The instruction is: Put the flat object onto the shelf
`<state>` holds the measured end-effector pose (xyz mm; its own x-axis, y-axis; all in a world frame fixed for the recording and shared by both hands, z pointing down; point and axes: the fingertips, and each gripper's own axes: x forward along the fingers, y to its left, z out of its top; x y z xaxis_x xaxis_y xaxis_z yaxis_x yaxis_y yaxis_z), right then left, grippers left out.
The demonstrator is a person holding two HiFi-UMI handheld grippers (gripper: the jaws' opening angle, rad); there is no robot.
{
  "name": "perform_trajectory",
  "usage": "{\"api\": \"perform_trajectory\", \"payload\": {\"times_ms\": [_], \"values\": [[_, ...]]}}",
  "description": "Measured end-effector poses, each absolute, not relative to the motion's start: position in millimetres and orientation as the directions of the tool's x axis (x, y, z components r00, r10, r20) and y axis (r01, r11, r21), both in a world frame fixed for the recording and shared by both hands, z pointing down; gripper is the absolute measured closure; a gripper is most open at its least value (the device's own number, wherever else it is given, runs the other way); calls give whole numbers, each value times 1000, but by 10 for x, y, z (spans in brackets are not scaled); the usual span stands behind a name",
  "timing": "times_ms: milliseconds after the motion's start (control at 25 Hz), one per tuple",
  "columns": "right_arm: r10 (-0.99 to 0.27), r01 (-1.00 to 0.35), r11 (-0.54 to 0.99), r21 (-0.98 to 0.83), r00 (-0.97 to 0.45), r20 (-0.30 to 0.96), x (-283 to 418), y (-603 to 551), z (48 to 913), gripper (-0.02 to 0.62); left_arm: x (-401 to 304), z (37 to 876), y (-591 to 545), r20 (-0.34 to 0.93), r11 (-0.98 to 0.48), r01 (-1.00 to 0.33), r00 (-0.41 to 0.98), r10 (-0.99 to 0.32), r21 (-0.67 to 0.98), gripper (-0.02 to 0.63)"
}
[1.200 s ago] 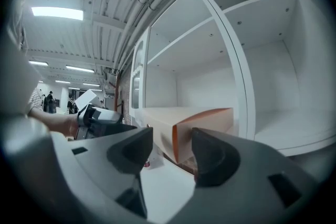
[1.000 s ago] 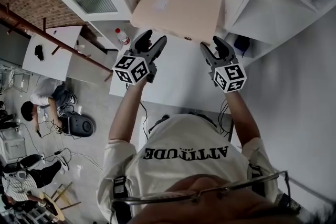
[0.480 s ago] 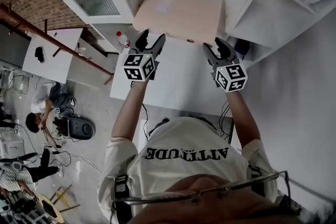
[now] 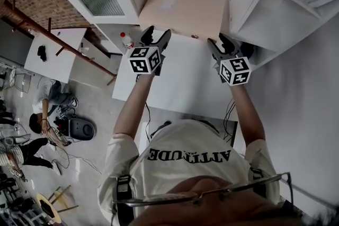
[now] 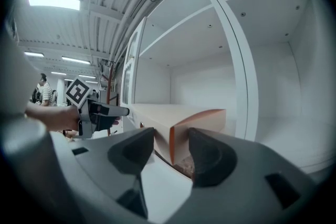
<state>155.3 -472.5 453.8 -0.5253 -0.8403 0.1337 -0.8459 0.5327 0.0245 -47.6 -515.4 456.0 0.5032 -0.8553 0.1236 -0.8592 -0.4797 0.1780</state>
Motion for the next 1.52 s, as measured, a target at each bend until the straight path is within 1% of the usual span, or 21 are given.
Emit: {"api": "perform_trajectory", "payload": {"times_ms": [240,880,1360,1520], "values": [[-837,-843,536,38,-526,151,1546,-4934,4528,377,-464,4571,-5308,141,-455,-873,480,-866,176,308],[-844,-855,517,28,-504,184,1572,-5373,4538,392,-382,4612,-5625,175,-456,-868,489,-855,198,307],[-838,-853,522,18,-509,195,1591,-5379,4518,391,-357,4593,-5605,178,-462,-862,498,-849,207,307],[-838,-850,526,7,-517,172,1586,-5304,4446,393,-349,4523,-5518,156,-482,-852,515,-843,206,307]]}}
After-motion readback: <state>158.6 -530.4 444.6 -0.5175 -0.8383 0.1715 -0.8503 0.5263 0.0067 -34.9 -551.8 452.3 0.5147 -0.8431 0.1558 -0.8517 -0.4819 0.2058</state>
